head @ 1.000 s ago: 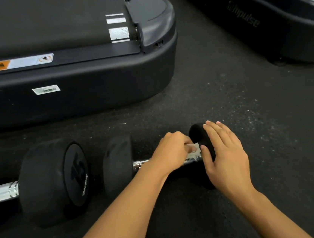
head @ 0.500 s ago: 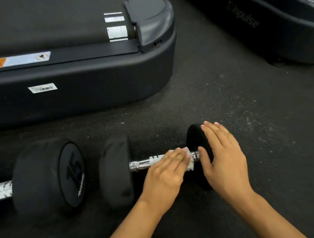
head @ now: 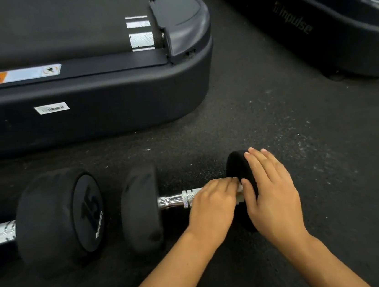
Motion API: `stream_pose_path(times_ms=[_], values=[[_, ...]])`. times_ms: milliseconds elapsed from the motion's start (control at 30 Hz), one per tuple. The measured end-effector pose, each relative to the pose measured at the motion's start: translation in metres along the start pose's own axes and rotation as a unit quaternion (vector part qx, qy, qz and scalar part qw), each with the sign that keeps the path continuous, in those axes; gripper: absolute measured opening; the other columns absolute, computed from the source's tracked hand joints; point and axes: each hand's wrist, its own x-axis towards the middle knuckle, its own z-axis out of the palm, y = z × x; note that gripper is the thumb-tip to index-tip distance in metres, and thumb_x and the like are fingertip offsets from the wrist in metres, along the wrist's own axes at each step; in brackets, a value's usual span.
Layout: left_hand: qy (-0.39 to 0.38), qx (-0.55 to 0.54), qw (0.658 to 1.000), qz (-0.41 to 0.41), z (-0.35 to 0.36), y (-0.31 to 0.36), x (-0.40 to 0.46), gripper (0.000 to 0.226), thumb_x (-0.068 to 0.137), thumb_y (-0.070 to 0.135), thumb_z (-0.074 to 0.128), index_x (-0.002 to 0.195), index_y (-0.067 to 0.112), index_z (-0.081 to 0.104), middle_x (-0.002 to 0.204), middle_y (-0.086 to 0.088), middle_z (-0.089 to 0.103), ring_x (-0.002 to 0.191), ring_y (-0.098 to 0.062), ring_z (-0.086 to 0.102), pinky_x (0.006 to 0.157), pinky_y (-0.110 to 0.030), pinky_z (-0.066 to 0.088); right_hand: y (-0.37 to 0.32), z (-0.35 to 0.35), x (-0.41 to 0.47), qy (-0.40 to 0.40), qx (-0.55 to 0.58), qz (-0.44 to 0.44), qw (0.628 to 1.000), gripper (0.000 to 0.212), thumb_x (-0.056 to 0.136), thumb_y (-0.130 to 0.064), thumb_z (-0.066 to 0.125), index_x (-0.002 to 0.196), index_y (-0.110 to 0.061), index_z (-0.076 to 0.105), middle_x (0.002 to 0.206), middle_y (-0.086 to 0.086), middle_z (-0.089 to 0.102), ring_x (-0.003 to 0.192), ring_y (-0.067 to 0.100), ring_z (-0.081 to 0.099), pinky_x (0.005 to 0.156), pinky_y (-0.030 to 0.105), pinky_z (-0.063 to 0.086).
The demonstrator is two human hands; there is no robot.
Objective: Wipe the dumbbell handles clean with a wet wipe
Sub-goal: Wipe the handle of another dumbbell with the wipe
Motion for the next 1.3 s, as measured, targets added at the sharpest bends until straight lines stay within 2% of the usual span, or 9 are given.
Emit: stream_pose_path(times_ms=[100,200,333,500,633,800,1033,1133,1300], values=[[-0.060,0.009,0.996,-0.066,-0.010,-0.006,0.010,0.028,0.085,0.013,0.058,0.112,0.014,0.062,0.104,-0.003,0.066,0.095,-0.021,0.063,0.076,-0.031,0.048,0.001,0.000,0.001,-0.008,-0.031,-0.007,0.999,0.048,0.090,-0.023,0.039,0.130,0.000,0.049,0.135,0.013,0.050,0.133,0.024,0.031,0.110,0.034,0.023],[-0.024,0.011,1.000,-0.007,-0.004,-0.005,-0.005,0.035,0.074,0.007,0.067,0.109,0.010,0.068,0.104,-0.004,0.069,0.096,-0.019,0.066,0.083,-0.030,0.051,0.001,0.002,0.001,0.002,-0.035,-0.024,0.999,0.046,0.090,-0.021,0.038,0.128,0.004,0.050,0.135,0.016,0.049,0.136,0.028,0.026,0.110,0.039,0.024],[0.015,0.037,0.998,0.057,0.012,-0.011,-0.014,0.039,0.079,0.011,0.044,0.109,0.004,0.067,0.109,-0.009,0.068,0.101,-0.019,0.064,0.096,-0.031,0.045,0.001,0.001,0.001,0.006,-0.042,-0.034,0.999,0.046,0.090,-0.020,0.038,0.127,0.004,0.052,0.134,0.016,0.051,0.132,0.028,0.036,0.110,0.036,0.023],[0.024,0.029,0.999,0.038,0.011,-0.010,-0.010,0.035,0.081,0.015,0.046,0.106,0.007,0.068,0.104,-0.006,0.069,0.096,-0.018,0.065,0.087,-0.031,0.051,0.004,0.002,0.000,0.019,0.000,-0.025,1.000,0.045,0.089,-0.022,0.042,0.127,-0.001,0.053,0.131,0.011,0.054,0.128,0.023,0.042,0.108,0.033,0.028],[-0.117,0.016,0.987,-0.105,-0.008,-0.012,0.019,0.024,0.095,0.033,0.044,0.099,0.020,0.064,0.095,-0.004,0.068,0.089,-0.026,0.064,0.074,-0.037,0.049,0.004,0.004,-0.001,0.019,0.015,-0.023,0.999,0.045,0.088,-0.021,0.044,0.128,-0.003,0.052,0.133,0.009,0.053,0.129,0.021,0.039,0.108,0.034,0.029],[-0.106,0.029,0.994,-0.013,-0.016,-0.004,0.011,0.025,0.092,0.021,0.050,0.115,0.017,0.059,0.110,-0.004,0.065,0.097,-0.026,0.063,0.075,-0.037,0.048,0.004,0.006,-0.001,0.026,0.020,-0.021,0.999,0.045,0.088,-0.021,0.043,0.128,-0.003,0.053,0.133,0.009,0.053,0.129,0.021,0.040,0.109,0.034,0.029],[-0.213,-0.013,0.965,-0.150,-0.018,-0.012,0.044,0.023,0.096,0.029,0.045,0.093,0.016,0.064,0.090,-0.008,0.063,0.086,-0.026,0.061,0.072,-0.038,0.049,0.004,0.005,0.001,0.025,0.017,-0.018,0.999,0.044,0.089,-0.022,0.043,0.127,-0.004,0.054,0.132,0.009,0.054,0.128,0.020,0.039,0.109,0.032,0.028],[-0.168,0.010,0.981,-0.100,-0.017,-0.008,0.025,0.019,0.095,0.028,0.047,0.099,0.020,0.063,0.094,-0.006,0.066,0.088,-0.027,0.063,0.074,-0.039,0.050,0.004,0.005,0.000,0.025,0.018,-0.020,0.999,0.045,0.088,-0.022,0.042,0.128,-0.004,0.054,0.132,0.009,0.054,0.129,0.021,0.040,0.109,0.032,0.028],[0.046,-0.024,0.997,0.055,0.001,-0.023,-0.015,0.032,0.084,0.020,0.051,0.106,0.007,0.069,0.106,-0.005,0.070,0.098,-0.017,0.066,0.080,-0.034,0.056,0.006,0.005,-0.003,0.018,0.024,-0.023,0.999,0.045,0.088,-0.021,0.045,0.129,-0.004,0.052,0.134,0.008,0.052,0.130,0.021,0.039,0.109,0.034,0.029]])
